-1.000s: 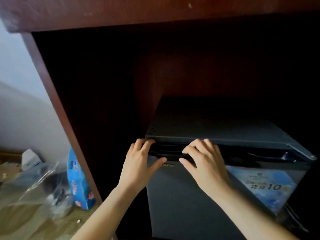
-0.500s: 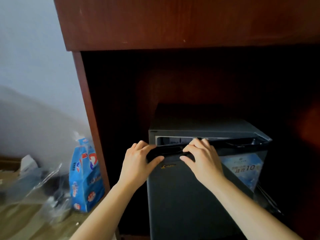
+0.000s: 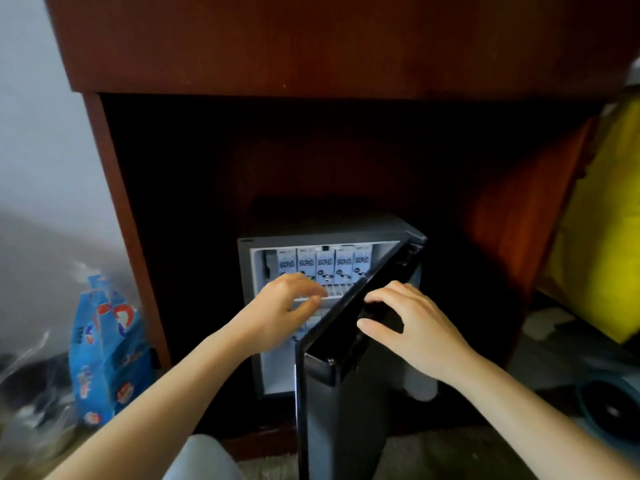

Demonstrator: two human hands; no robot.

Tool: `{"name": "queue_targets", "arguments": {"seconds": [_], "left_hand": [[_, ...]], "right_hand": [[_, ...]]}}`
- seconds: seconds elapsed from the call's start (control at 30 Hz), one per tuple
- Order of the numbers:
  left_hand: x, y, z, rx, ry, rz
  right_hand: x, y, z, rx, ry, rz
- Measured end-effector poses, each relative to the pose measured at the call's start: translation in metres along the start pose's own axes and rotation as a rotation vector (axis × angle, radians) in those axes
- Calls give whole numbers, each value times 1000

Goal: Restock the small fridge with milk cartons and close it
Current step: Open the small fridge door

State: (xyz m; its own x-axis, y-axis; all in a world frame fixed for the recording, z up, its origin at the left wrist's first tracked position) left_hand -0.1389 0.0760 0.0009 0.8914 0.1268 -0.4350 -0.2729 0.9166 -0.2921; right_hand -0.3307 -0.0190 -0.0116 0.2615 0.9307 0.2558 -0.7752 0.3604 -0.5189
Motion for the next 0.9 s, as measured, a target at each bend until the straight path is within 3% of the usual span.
{"name": "queue_targets", "arguments": {"seconds": [0.2, 0.47, 0.9], "left_hand": [[-52, -49, -39, 145, -28, -171], [-120, -101, -80, 209, -304, -385], [-192, -140, -136, 194, -321, -353]], "right_hand": [[-19, 36, 39, -2, -76, -112], [-61, 67, 86, 63, -12, -243], [-123, 77, 138, 177, 324, -487]]}}
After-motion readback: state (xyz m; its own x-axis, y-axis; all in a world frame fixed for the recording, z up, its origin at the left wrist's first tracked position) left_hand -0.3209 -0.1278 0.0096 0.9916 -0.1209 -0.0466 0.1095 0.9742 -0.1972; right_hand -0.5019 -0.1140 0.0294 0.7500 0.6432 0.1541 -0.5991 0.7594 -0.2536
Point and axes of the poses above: each hand's wrist, its own y-axis away from the middle knuckle, its own z-axis out of the back of the hand, x = y × z, the point moved 1 cm from there along -y, towards the middle knuckle, and after that the axes turned 10 degrees about z, right-handed, at the moved point
